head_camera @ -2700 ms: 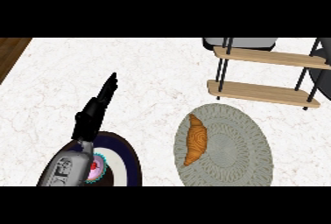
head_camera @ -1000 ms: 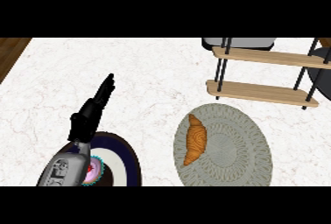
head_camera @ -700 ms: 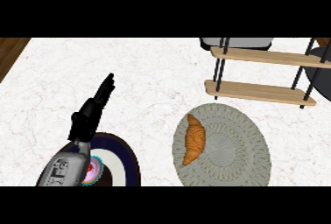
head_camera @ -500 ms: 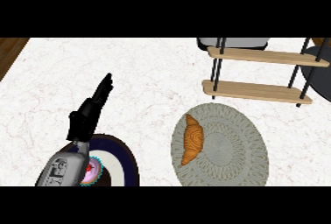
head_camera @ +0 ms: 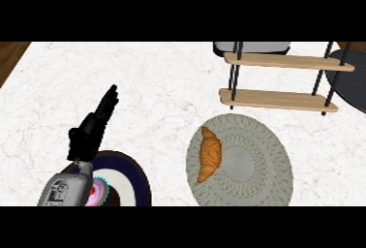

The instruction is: Pick the lemon from the placemat and place it in the tiered shelf

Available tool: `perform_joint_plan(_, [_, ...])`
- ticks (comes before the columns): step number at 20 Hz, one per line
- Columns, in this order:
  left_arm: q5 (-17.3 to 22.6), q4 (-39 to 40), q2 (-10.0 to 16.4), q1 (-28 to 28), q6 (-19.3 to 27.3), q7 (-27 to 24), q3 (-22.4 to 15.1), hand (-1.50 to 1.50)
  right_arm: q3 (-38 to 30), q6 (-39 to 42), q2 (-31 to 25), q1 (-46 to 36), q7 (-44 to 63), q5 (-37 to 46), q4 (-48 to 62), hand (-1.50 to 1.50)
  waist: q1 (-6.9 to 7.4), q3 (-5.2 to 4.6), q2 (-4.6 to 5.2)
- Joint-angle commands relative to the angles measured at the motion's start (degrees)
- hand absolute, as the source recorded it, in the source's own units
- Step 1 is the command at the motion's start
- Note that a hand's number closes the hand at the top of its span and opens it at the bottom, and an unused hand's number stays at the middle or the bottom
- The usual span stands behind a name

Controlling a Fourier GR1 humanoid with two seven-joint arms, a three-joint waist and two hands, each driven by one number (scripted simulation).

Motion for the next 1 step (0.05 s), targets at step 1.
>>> perform_joint_plan(1, [-0.3,1.1,-1.0,-0.1,1.4,-0.5,0.3,0.00,-0.6,9.3,-5.8,-1.7,-0.7,-1.0,-1.6,-1.50,-0.31,-0.02,0.05])
